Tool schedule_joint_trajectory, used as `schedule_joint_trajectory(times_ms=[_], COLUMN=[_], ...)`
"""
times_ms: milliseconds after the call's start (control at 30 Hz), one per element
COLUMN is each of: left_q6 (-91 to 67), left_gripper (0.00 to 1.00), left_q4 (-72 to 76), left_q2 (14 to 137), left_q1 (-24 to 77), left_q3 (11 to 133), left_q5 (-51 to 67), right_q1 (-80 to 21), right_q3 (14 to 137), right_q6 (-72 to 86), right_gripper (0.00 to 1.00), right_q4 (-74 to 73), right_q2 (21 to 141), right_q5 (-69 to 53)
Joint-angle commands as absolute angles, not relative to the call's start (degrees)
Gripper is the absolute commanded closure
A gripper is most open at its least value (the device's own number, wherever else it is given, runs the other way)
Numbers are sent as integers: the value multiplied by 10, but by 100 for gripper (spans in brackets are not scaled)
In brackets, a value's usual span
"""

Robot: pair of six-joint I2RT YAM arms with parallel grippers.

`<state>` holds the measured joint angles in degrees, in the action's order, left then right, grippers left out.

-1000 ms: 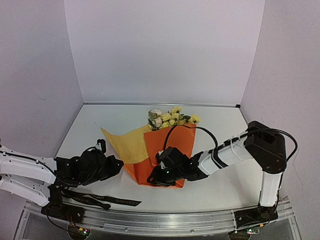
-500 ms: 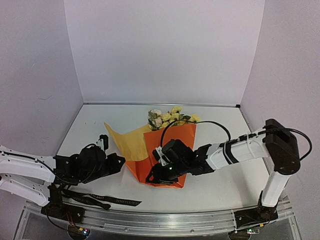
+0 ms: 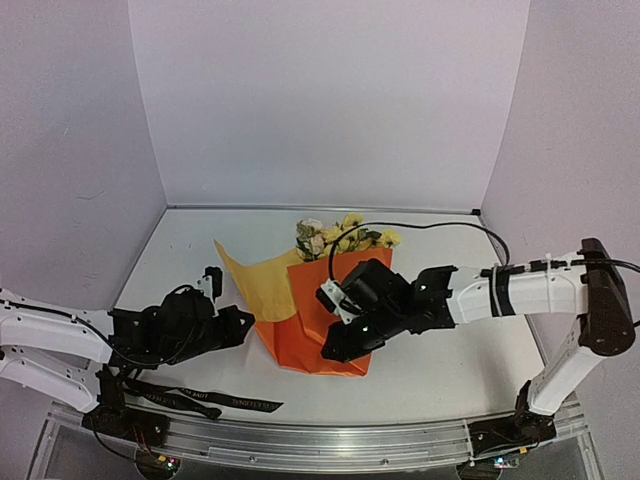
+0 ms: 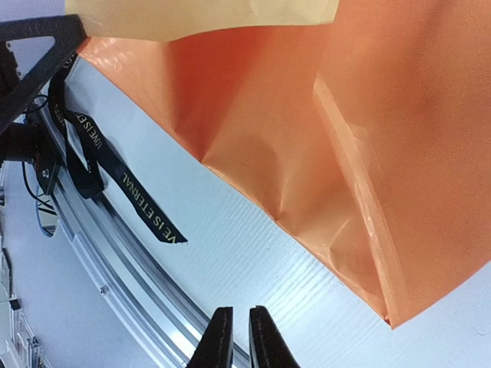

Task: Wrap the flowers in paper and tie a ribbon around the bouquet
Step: Pick up the two-thirds-folded wrapping paper from the center of the board, then fold the 2/3-folded wrapping paper at the center of the board.

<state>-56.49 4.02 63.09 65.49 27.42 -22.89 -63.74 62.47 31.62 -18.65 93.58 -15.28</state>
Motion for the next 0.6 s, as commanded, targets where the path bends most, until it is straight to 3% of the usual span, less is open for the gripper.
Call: schedule_joint_trajectory(times_ms=[0,167,567], left_q6=[-547,-544,-531], left_gripper=[100,100,100], left_q4=[57,53,47], left_q2=[635,634,621], left_q1=[657,657,656], left_q3=[305,309,325], left_q5=[-222,-217,-206], right_q1=[-652,-660,-663], right_q3=[691,719,722], right_q6=[299,328,344], right_gripper=[94,99,99], right_q4=[-215,-177,-126], right_q2=[1006,1066,1136], right_q5=[-178,-179,-124])
